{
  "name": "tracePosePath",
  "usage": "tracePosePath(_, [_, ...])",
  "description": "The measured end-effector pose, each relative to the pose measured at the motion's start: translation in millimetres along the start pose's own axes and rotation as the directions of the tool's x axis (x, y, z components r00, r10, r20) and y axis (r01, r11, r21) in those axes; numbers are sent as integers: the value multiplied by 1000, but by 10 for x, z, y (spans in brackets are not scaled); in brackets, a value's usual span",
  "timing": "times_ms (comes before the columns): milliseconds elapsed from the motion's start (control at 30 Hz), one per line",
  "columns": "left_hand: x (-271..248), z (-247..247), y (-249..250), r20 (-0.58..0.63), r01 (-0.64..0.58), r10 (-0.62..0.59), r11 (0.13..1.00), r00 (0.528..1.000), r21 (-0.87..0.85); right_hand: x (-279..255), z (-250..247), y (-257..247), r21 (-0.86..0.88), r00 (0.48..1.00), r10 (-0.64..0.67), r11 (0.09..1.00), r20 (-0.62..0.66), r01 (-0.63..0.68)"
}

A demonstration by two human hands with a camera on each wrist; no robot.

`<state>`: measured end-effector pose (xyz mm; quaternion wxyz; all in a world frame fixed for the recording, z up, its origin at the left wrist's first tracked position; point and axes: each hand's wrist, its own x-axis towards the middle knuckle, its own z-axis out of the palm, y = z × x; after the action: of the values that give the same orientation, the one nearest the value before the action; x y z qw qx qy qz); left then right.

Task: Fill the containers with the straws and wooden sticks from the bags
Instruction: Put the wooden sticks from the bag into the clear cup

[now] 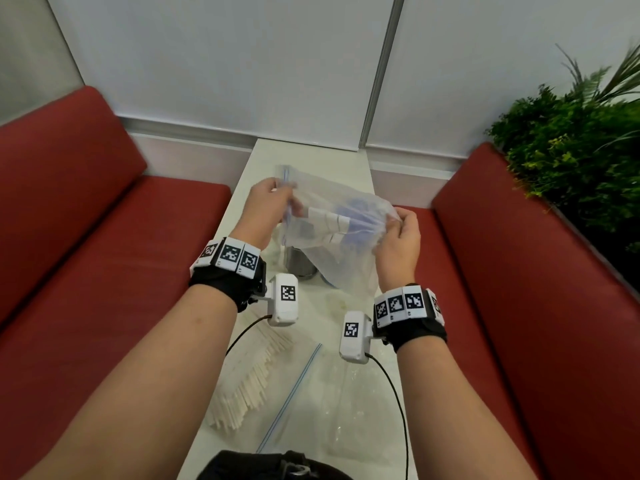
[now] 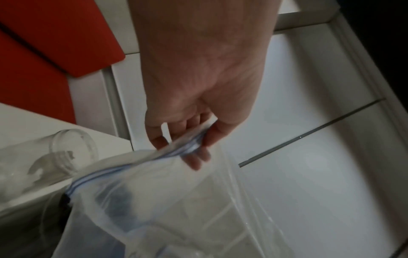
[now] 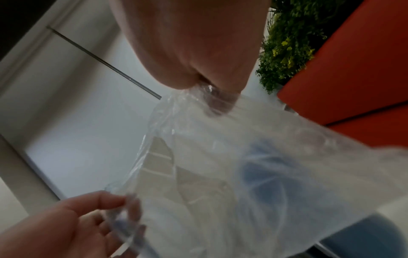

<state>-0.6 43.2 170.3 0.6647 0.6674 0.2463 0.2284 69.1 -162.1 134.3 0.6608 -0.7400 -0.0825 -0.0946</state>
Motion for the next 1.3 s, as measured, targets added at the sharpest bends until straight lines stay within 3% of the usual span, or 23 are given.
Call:
tracePosePath(133, [23,52,81,-146,-20,13,999,989,-42,-9,7,-35,-51,990,57,997,126,-51])
tracePosePath(300, [-13,-23,73,-186,-145,205,946,961,291,-22,-120,12,78,990,74,993,122,-84])
tracePosePath(400, [48,-161,109,-218,-134,157,984,963,118,55,-296,17,139,991,86,985,104,-100])
tracePosePath(467, [83,-205,180,-211,-140,150,988,966,61,98,-372,41,87,995,78,993,68,-84])
tracePosePath(600, [67,-123,341,-206,-214,242,966,948,147,102,-459,232,-137,997,76,988,-4,-76])
tracePosePath(700, [-46,0,439,-53,-333,357,907,932,258,89,-487,256,-257,994,102,962,31,-91])
tracePosePath(767, [-127,81,492,152,-421,392,847,907,324,125,-435,161,-89,992,23,996,124,-12])
tracePosePath(800, [-179,125,519,262,-451,378,829,888,332,143,-381,89,5,973,3,1000,230,-4])
tracePosePath(867, [-250,231,568,436,-477,325,825,839,303,161,-244,-16,16,860,55,997,507,-73])
tracePosePath(933, [-264,314,605,509,-477,307,844,804,246,124,-143,-49,-114,726,137,990,674,-82])
tracePosePath(1000, [-210,285,632,409,-488,394,859,823,154,89,-138,3,-175,686,142,984,714,-22])
tracePosePath(1100, [7,-35,502,80,-494,489,868,868,48,73,-263,97,-22,737,147,984,660,-176])
tracePosePath(1133, [77,-165,400,24,-428,427,899,904,96,84,-307,114,87,761,145,963,632,-256])
tracePosePath(1200, [128,-336,168,75,-114,98,961,992,254,124,-369,115,289,803,142,885,578,-364])
tracePosePath(1233, [114,-358,30,142,53,-100,952,985,302,142,-375,118,348,819,145,854,555,-387])
tracePosePath(1300, [32,-319,-213,326,263,-318,944,890,201,160,-377,123,389,834,154,830,530,-401])
